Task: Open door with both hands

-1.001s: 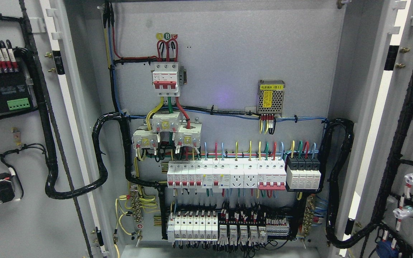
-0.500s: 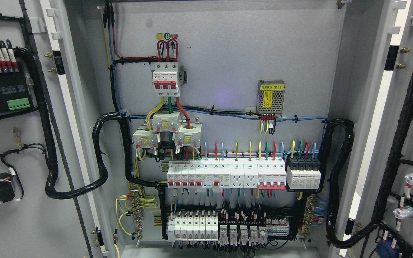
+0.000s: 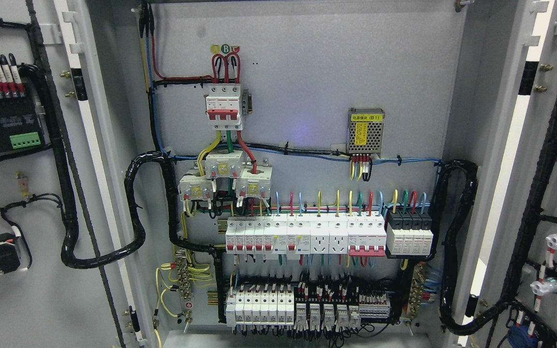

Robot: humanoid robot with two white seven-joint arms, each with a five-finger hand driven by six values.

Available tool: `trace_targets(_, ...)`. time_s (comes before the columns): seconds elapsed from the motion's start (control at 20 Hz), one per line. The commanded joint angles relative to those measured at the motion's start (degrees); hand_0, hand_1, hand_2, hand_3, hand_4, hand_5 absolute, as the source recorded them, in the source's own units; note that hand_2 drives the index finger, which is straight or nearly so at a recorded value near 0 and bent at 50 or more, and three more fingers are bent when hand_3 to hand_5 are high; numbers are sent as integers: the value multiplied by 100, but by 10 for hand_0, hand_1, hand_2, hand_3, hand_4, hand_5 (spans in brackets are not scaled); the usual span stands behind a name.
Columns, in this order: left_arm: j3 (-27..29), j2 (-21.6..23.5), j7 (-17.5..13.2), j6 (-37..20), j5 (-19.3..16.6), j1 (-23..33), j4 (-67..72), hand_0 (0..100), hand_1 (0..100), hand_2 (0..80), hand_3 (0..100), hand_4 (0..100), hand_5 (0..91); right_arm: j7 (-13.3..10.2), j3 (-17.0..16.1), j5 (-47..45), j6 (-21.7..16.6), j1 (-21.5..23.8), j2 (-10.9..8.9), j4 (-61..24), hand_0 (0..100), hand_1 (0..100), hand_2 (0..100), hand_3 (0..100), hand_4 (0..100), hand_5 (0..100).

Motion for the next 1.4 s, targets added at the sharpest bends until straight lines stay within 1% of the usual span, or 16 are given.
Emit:
trace_targets(0.0, 174, -7, -26, -1, 10, -6, 17, 0, 0, 0, 0, 0, 0, -64, 0, 4, 96, -2, 167, 71, 383, 0, 0, 0, 0, 0)
trace_targets(0.8, 156, -51, -88, -1, 2, -50, 8, 0, 0, 0, 0, 0, 0, -47, 17, 4, 149, -116, 150, 80, 383, 0, 0, 0, 0, 0)
trace_targets(1.0, 156, -60, -88, -1, 2, -50, 17, 0, 0, 0, 0, 0, 0, -47, -27, 4, 236, -151, 141, 80, 383, 0, 0, 0, 0, 0)
trace_targets(1.2, 148, -60, -88, -1, -7, -50, 17, 0, 0, 0, 0, 0, 0, -47, -53, 4, 237, -186, 141, 80, 383, 0, 0, 0, 0, 0)
trace_targets(1.35, 148, -60, -88, -1, -7, -50, 17, 0, 0, 0, 0, 0, 0, -47, -184, 4, 237, -213, 150, 80, 383, 0, 0, 0, 0, 0)
